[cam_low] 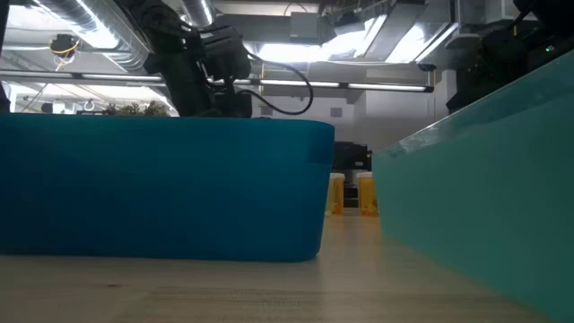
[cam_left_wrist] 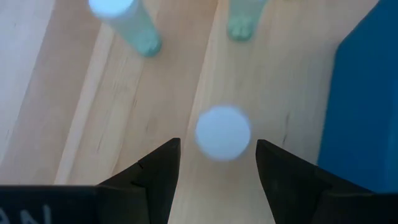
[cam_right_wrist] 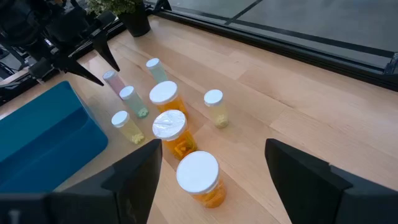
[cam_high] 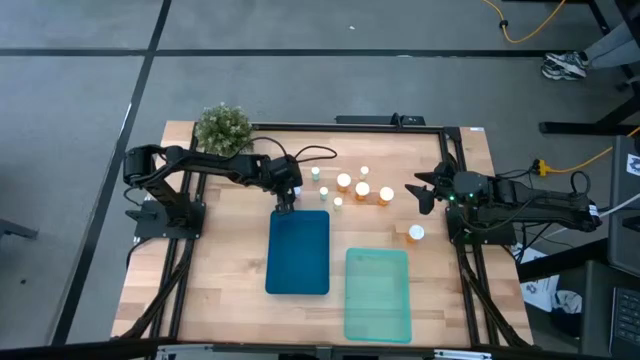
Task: Pick and place medicine bottles into bin by pill shape (circle, oval)
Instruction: Put the pink pill bottle into the blue bin, then put the top blue pill bottle into the blue bin
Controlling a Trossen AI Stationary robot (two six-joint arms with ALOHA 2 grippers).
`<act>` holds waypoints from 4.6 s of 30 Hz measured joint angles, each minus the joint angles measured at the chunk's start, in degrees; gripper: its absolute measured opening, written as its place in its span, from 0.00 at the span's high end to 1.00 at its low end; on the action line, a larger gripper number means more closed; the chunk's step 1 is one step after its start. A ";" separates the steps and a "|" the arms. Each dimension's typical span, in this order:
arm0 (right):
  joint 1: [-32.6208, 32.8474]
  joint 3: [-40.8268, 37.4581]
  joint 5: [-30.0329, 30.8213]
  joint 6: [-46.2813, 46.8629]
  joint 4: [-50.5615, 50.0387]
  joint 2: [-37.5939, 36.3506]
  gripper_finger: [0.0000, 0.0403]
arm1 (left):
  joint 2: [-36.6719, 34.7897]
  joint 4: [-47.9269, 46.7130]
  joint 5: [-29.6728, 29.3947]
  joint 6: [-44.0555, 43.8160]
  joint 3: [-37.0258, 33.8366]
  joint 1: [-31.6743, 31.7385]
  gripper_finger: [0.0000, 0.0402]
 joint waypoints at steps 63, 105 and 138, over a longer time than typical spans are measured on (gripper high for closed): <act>-0.01 -0.02 0.04 0.14 -0.03 0.02 0.29 | -12.45 -0.43 -4.86 -12.22 -0.04 -27.11 0.77; 0.00 -0.02 0.11 0.08 -0.02 0.02 0.29 | 3.55 10.25 -0.38 -10.60 -0.04 -21.15 0.69; 0.00 -0.02 0.09 0.00 -0.03 0.00 0.29 | 2.92 7.14 -12.29 5.15 16.14 -20.99 0.55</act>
